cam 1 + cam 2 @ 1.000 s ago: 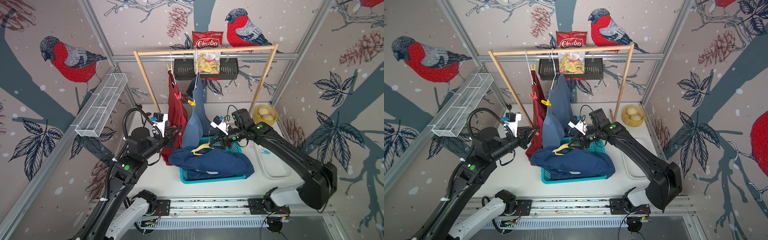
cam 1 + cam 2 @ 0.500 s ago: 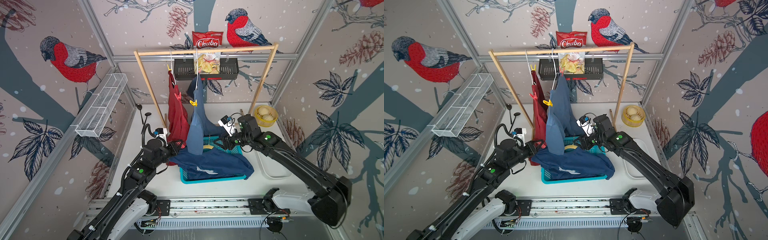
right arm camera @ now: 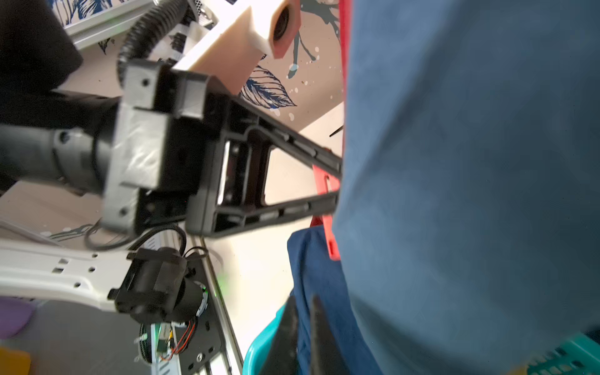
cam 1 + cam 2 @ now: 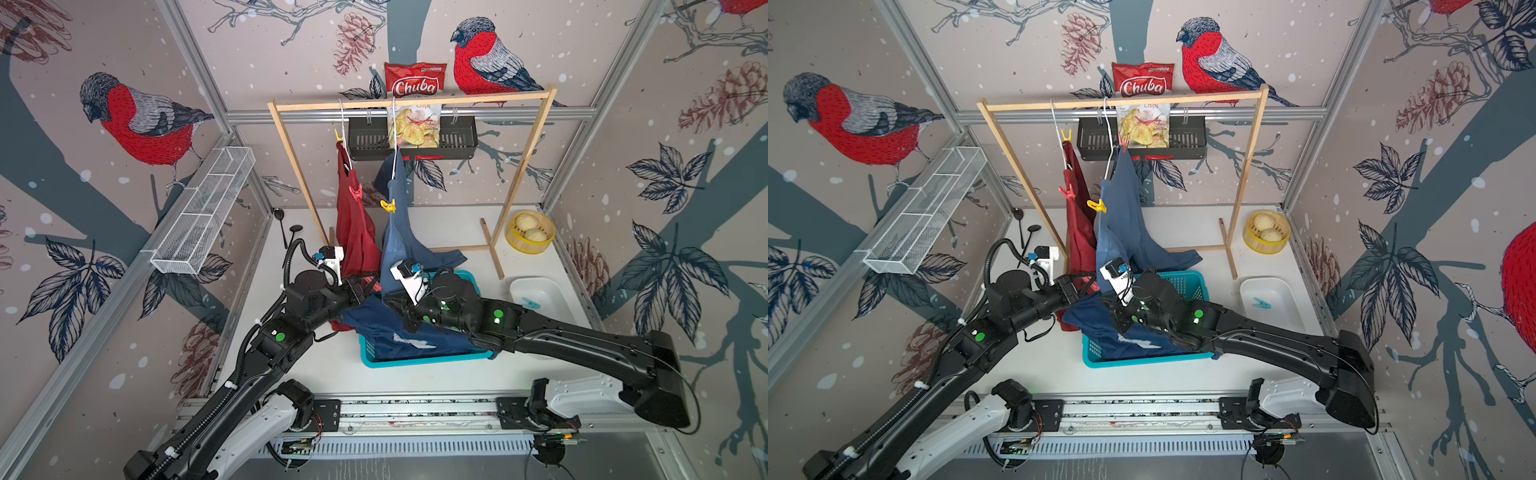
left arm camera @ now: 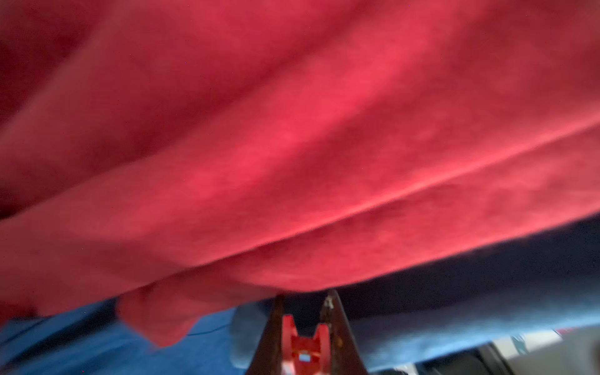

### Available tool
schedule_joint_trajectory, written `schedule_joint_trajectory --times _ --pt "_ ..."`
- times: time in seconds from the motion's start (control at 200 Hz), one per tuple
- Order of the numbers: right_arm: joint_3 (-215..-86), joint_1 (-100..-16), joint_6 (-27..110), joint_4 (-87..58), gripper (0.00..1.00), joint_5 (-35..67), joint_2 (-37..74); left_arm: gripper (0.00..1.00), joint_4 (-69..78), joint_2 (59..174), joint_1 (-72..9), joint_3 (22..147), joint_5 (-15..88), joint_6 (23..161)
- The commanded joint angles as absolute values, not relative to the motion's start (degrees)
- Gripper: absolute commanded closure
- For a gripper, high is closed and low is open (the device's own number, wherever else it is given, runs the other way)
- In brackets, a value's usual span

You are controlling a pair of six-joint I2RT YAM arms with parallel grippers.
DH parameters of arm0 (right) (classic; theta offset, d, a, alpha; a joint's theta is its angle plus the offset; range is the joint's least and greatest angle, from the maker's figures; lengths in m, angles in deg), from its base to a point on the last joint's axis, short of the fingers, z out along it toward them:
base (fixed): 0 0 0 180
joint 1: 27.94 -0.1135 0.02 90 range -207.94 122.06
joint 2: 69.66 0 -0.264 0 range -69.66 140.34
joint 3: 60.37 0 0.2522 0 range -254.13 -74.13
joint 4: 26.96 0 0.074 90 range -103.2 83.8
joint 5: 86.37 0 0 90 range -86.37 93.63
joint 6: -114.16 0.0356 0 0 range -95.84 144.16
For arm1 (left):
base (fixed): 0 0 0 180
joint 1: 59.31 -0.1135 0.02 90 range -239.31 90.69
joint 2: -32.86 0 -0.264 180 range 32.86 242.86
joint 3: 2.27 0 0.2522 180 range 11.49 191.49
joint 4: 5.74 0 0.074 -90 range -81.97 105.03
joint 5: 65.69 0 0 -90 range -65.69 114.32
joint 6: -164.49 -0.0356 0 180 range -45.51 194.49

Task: Remove the clothespins securing t-shirts to the hanger
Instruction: Place the clothespin in the storage box.

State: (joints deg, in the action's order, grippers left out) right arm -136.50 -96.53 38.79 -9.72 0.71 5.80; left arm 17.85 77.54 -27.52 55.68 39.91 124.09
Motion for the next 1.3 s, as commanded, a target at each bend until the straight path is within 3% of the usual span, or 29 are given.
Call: schedule_joint_trajectory --times 0.0,0.245,0.33,0.485,0.675,0.82,0.906,1.046,1.186,1.291 --pt "-138.8 -96.8 37.9 -10.7 0.7 -2.9 7.8 1.0 19.6 78.8 -27.0 58.7 44.7 123.0" --pt "-139.0 -96.6 37.4 -12.2 0.53 -4.5 8.1 1.0 20.1 77.3 -27.0 58.5 46.7 122.5" --pt "-139.1 -96.7 37.4 -12.5 0.53 -4.2 8.3 1.0 19.5 77.4 -27.1 58.0 47.4 122.7" --pt "-139.8 -96.7 37.7 -12.1 0.7 -4.3 9.3 1.0 19.7 78.4 -27.1 58.5 49.1 121.9" --pt "-140.8 -96.7 37.7 -12.8 0.77 -5.1 9.8 1.0 21.2 78.4 -27.1 58.8 49.4 120.8" --pt "-141.3 -96.5 36.4 -12.6 0.97 -3.7 10.6 1.0 22.5 78.6 -27.1 57.4 50.1 119.2" --pt "-141.1 -96.1 36.7 -12.1 1.0 -2.9 10.8 1.0 22.4 78.2 -27.1 56.3 50.0 118.8" --pt "-139.7 -95.9 37.3 -11.7 1.0 -2.5 9.7 0.79 20.5 76.6 -27.1 55.0 50.4 118.1" --pt "-137.5 -95.1 38.7 -9.1 1.0 -3.6 6.5 0.46 21.1 76.0 -27.1 56.7 49.8 114.7" --pt "-135.2 -94.3 39.9 -4.9 1.0 -4.2 2.5 0.36 23.2 76.4 -27.0 59.2 45.1 110.8"
